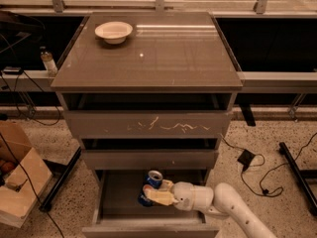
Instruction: Pick pepsi can from bottom drawer and place on counter
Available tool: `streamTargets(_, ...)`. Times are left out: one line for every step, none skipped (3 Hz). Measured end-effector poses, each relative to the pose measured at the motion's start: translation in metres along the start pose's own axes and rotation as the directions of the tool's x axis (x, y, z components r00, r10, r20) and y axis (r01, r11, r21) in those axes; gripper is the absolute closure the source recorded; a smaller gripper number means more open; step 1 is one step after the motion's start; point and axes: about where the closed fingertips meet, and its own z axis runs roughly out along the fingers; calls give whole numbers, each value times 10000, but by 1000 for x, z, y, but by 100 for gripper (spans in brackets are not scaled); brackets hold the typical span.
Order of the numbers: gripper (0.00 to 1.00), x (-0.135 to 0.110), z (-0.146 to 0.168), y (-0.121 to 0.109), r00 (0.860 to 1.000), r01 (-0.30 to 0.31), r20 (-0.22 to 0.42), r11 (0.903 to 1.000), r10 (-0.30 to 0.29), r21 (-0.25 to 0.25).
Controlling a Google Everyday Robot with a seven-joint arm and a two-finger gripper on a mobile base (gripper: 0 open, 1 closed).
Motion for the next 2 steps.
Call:
streamTargets(100,-59,-50,19,9804,1732,852,9834,-1774,548)
streamTargets(100,-117,-79,44,9335,3339,943,9345,-3460,1236)
